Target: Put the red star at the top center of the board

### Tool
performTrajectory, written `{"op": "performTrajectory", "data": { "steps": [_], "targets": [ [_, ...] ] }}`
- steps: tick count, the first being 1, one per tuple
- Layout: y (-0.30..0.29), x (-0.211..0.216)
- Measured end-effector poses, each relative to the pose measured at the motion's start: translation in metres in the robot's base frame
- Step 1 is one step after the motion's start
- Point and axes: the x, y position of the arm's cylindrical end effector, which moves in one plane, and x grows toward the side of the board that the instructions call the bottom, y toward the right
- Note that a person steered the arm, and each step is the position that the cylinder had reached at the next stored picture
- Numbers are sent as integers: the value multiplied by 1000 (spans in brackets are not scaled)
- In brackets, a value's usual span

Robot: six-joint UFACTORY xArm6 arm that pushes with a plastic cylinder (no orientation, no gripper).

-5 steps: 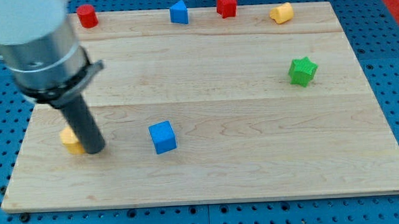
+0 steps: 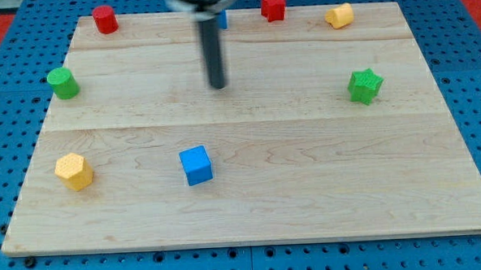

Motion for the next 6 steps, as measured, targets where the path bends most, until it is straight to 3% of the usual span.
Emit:
{"op": "performTrajectory", "data": {
  "steps": [2, 3, 6],
  "targets": [
    [221, -71],
    [280, -142],
    [196, -154]
  ]
}}
